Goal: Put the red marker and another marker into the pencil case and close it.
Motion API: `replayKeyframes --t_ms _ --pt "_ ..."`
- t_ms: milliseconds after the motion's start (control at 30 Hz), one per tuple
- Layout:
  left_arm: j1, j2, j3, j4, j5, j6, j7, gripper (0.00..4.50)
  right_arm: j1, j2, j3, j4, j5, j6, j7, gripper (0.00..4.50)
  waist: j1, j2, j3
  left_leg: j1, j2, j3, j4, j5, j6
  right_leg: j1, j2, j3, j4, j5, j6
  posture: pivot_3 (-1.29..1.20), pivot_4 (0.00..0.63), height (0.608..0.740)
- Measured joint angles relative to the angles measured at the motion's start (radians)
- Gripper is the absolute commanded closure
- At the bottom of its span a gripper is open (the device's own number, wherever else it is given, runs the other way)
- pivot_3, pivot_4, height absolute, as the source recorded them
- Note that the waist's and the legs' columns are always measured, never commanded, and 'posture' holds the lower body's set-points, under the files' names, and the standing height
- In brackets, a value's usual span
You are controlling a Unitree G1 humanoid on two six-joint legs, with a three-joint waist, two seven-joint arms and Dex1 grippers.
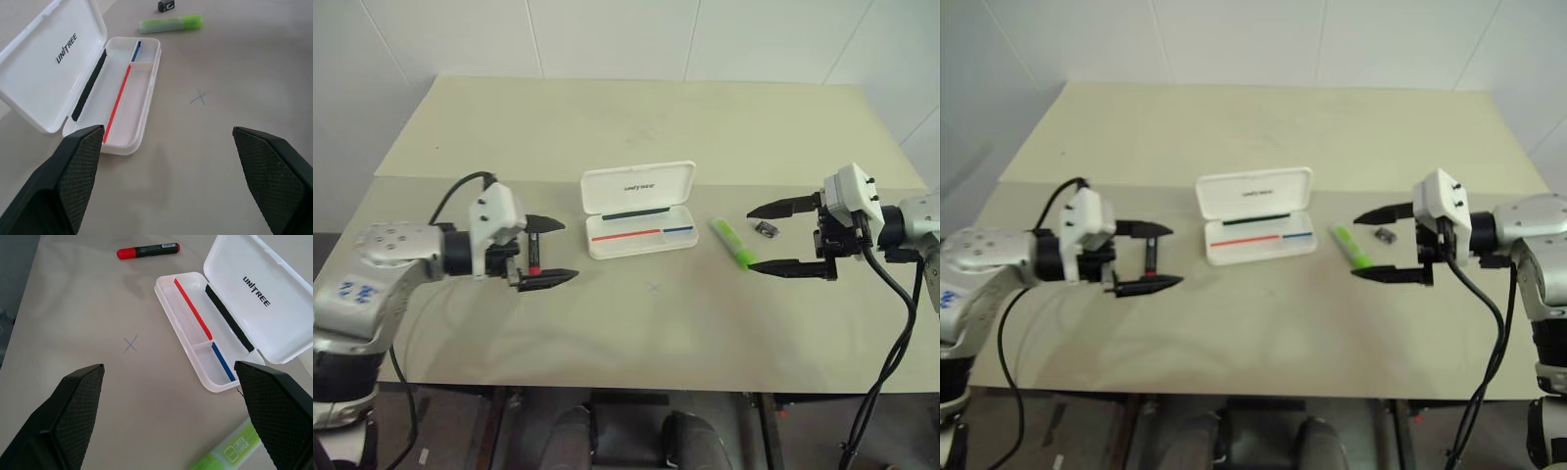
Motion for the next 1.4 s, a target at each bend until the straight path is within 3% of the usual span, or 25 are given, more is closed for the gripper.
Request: replayKeyframes --t_ms 467,900,1400 --pt "-0.167 -0.227 -0.200 0.268 0.192 -0.079 0.022 0.01 0.041 0.008 -0.022 -0.068 0.019 0.007 -0.034 0.00 0.001 0.000 0.000 0.000 0.000 0.000 0.002 0.000 0.000 0.000 0.000 0.000 0.002 0.000 0.000 0.00 0.150 0.740" --pt "-0.220 -0.331 -0.267 0.344 0.271 -0.092 0.018 0.01 0.046 0.010 -0.022 -0.077 0.017 0.007 -0.052 0.00 0.006 0.000 0.000 -0.001 0.000 -0.001 0.004 0.000 0.000 0.000 0.000 0.000 0.003 0.000 0.000 0.00 0.150 0.740" --pt "-0.270 -0.380 -0.302 0.467 0.372 -0.151 0.026 0.01 0.053 0.010 -0.022 -0.121 0.017 0.043 -0.089 0.00 0.020 0.000 0.000 -0.001 0.000 -0.001 0.006 0.000 0.001 0.000 0.000 0.000 0.003 0.000 0.000 0.00 0.150 0.740"
